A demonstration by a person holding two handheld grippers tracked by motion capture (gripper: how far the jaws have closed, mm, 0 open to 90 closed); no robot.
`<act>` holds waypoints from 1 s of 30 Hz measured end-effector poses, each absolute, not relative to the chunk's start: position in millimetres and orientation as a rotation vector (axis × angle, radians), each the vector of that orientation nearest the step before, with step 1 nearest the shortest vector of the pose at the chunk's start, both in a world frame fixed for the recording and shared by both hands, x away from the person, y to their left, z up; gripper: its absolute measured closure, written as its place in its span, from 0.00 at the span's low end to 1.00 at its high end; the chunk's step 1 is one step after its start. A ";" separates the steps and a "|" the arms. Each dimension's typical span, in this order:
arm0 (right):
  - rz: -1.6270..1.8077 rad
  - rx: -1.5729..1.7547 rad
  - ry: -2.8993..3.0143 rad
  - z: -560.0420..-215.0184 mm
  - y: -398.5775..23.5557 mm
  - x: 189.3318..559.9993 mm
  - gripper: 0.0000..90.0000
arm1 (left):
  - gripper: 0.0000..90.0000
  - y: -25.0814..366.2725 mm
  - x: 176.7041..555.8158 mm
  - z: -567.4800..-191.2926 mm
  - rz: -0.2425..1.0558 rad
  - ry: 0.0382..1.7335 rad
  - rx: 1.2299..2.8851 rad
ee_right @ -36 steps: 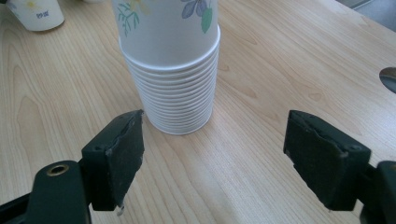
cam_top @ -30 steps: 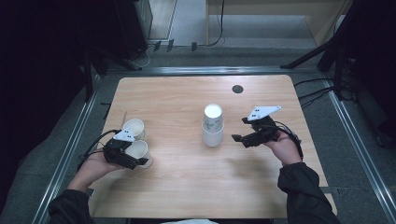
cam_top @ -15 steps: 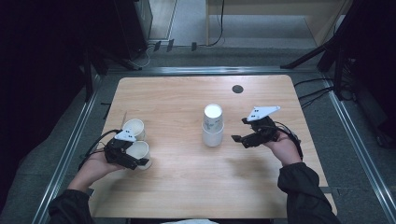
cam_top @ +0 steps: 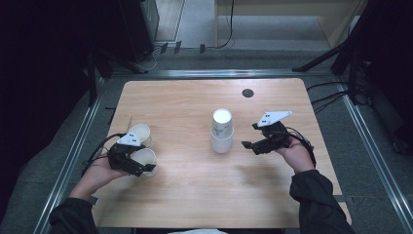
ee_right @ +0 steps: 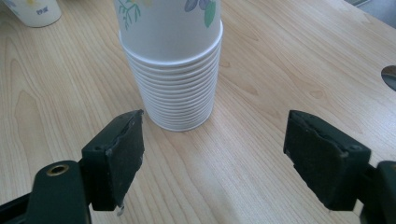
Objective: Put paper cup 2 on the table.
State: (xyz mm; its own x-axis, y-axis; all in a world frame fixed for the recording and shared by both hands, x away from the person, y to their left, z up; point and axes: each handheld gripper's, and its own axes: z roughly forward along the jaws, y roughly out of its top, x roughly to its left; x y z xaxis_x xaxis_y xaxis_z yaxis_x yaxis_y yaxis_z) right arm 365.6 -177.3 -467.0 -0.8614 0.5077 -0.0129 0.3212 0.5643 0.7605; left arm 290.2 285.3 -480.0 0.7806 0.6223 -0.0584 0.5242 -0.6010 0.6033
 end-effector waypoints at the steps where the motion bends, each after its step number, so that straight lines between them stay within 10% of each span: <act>1: 1.179 0.692 2.568 -467.0 -177.3 365.6 0.23 | 0.14 285.5 290.1 -478.4 0.209 0.851 2.346; 30: 1.136 0.701 2.574 -469.8 -185.2 354.7 0.23 | 0.16 230.5 286.1 -439.5 0.147 0.735 2.212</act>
